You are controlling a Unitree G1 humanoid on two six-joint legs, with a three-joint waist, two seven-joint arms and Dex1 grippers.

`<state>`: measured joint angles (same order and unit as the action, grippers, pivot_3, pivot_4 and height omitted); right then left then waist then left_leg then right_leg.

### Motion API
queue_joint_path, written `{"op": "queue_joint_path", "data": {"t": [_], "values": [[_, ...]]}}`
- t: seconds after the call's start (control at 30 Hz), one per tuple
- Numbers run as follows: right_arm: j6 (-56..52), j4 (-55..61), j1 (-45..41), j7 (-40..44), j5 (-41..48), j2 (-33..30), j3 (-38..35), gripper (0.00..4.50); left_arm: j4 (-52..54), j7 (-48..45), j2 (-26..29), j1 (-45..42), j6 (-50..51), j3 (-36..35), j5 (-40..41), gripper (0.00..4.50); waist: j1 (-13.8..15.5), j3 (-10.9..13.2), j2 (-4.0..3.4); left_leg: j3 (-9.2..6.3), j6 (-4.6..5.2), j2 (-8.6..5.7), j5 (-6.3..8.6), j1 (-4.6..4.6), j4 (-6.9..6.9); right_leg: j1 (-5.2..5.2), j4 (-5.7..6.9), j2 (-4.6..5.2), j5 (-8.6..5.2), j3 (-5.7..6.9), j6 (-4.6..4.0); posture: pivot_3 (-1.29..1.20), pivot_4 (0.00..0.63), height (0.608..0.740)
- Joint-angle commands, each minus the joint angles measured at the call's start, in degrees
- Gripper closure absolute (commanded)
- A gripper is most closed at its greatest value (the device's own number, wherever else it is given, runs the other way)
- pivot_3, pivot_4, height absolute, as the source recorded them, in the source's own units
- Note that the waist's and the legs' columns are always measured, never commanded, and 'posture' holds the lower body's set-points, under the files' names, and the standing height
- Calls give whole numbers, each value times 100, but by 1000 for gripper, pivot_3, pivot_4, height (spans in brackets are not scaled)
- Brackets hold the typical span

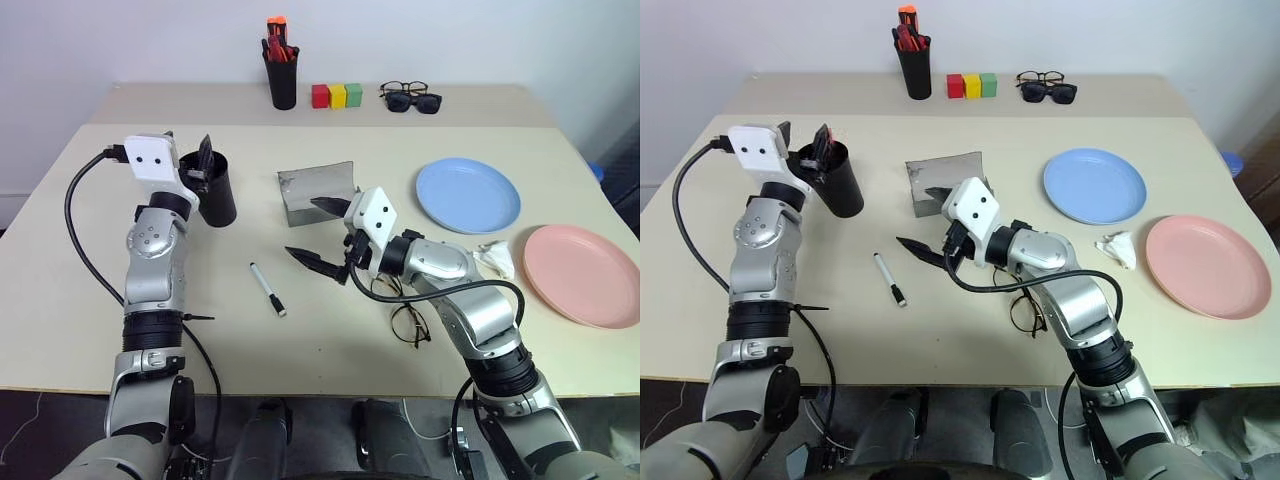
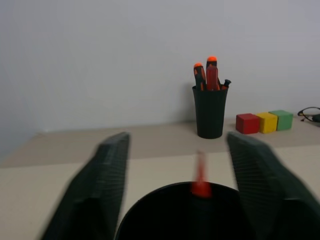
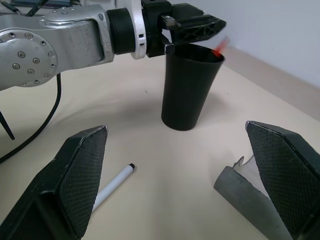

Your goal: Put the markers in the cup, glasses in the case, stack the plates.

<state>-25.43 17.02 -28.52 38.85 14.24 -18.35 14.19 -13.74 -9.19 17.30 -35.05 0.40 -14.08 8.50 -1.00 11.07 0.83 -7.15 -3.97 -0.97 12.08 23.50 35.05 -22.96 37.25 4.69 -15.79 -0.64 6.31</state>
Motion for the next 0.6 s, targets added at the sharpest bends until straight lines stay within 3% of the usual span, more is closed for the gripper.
{"op": "queue_joint_path", "data": {"t": [0.03,0.27,0.33,0.37,0.6], "values": [[123,88,-90,12,20,73,-5,0,447,41,-8,-33,-79,-69,140,802,-2,0,0,0,0,0,0,0,0,0,0,0,0,0,0,0,150,740],[71,183,-2,20,30,-53,-96,0,2473,-860,489,547,1074,-65,1273,802,-25,0,0,0,0,1,0,-1,-3,-2,1,-1,0,-3,0,0,150,740],[79,172,21,37,32,-125,-146,0,3286,-1208,882,944,1792,105,1630,237,-26,0,-1,2,0,1,0,-1,-3,-1,1,-1,0,-6,0,0,150,740],[84,156,23,42,33,-150,-164,0,3594,-1231,1009,1110,2173,136,1804,31,-32,0,-2,3,0,1,0,-2,-3,-2,1,-1,0,-7,0,0,150,740],[141,19,-31,169,57,-209,-174,0,5018,-600,1635,2091,4916,716,2071,31,-25,2,-4,11,1,1,1,-12,-1,8,1,-1,-1,-14,-1,0,150,740]]}}
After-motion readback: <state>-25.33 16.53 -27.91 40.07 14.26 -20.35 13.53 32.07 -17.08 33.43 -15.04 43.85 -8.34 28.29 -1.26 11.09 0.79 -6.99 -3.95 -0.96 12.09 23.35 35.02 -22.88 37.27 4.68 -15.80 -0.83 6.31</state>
